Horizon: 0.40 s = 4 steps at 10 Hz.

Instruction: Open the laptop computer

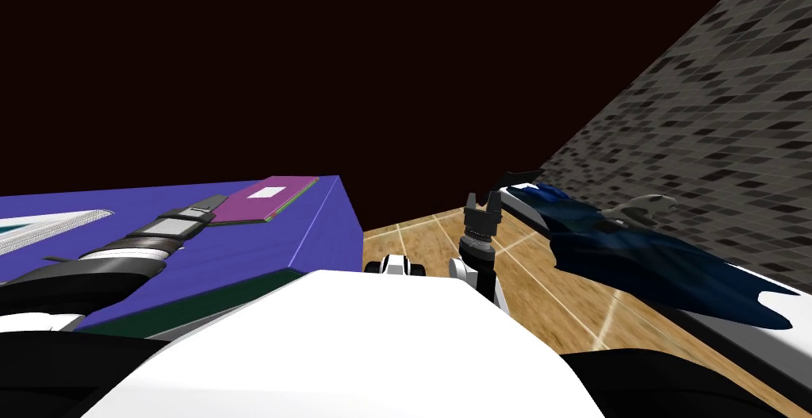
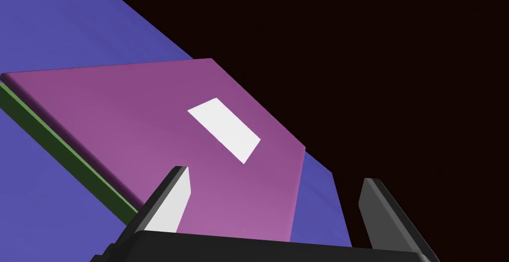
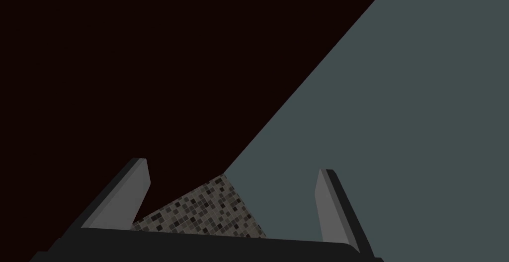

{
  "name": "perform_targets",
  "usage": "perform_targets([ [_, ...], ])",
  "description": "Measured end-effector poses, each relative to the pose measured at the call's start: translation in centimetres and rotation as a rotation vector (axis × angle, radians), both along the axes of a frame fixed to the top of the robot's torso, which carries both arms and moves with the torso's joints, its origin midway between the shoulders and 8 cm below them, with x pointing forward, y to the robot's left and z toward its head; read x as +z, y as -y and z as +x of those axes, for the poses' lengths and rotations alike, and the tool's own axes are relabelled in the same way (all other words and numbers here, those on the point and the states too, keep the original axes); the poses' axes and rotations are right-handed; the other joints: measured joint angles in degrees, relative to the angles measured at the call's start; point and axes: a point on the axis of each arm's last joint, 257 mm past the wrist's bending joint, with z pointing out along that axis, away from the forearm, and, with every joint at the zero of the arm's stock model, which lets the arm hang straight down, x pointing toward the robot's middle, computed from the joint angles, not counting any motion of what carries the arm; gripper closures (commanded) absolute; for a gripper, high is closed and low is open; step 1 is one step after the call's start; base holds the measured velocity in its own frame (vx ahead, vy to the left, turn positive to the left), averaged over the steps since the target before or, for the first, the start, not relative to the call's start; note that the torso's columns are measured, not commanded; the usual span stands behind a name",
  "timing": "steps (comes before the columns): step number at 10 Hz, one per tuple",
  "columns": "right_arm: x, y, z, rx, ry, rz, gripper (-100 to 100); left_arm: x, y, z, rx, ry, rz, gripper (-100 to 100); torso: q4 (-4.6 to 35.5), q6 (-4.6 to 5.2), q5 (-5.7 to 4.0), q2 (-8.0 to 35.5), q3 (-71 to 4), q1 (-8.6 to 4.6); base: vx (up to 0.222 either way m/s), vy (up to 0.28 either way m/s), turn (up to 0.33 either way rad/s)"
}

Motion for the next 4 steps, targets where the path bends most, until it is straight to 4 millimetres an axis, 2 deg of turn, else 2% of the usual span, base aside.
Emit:
perform_targets([
  [4,0.0,0.0,0.0,0.0,0.0,0.0,0,0.0,0.0,0.0,0.0,0.0,0.0,0,0.0,0.0,-0.02,-0.1,-0.1,-0.04,0.0,0.0,0.0],
])
